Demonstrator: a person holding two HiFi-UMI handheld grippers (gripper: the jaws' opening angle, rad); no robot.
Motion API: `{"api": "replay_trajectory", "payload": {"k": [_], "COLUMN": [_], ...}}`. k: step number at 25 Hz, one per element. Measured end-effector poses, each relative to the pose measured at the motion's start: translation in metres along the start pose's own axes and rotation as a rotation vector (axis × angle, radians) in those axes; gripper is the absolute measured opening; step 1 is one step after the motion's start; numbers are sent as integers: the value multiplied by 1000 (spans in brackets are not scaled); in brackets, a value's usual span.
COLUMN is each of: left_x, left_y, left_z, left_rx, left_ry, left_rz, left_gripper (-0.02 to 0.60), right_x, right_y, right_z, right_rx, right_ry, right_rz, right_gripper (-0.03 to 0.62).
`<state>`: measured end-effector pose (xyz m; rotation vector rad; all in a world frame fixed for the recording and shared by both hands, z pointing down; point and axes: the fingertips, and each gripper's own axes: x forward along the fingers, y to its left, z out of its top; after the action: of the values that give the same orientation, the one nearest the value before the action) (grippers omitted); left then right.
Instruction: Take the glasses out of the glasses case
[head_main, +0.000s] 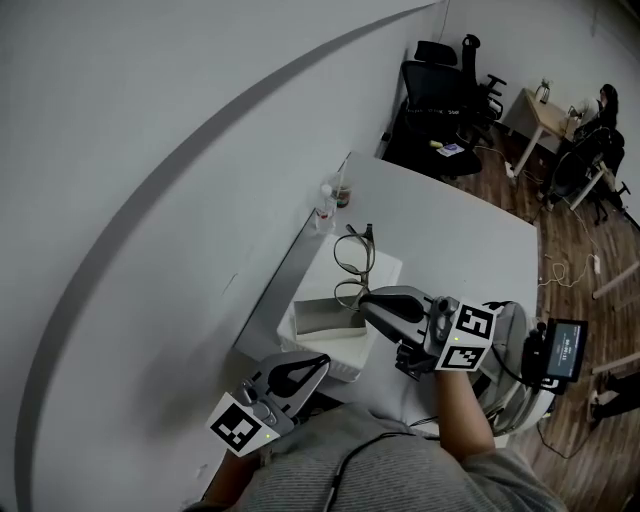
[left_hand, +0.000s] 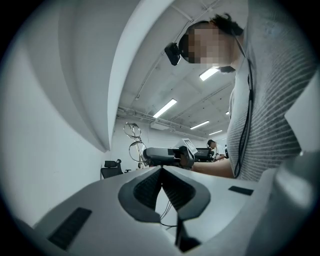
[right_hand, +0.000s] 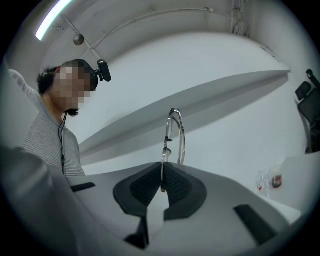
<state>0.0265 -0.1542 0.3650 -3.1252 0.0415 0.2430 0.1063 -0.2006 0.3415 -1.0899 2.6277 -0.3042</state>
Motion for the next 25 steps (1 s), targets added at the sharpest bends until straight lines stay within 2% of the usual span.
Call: {"api": "replay_trajectory", "payload": {"k": [4,12,18,25], "left_x": [0,6,8,12], "left_y": [5,9,16,14], "left_z": [6,19,26,26], "left_rx": [4,5,-5,-8], "left_ry": [-8,-22,-32,-29], "left_rz": [3,-1,24,19], "left_gripper": [12,12,12,12], "right_x": [-9,-14,-15,-11], "right_y": [1,16,25,30], "right_z": [3,7,1,-4], "right_rx": [-3,-53,-41,-36], "right_ry": [-27,-29,-40,-28], "right_rz": [-23,-15,-7,6], "right_gripper": [18,18,18,18]}}
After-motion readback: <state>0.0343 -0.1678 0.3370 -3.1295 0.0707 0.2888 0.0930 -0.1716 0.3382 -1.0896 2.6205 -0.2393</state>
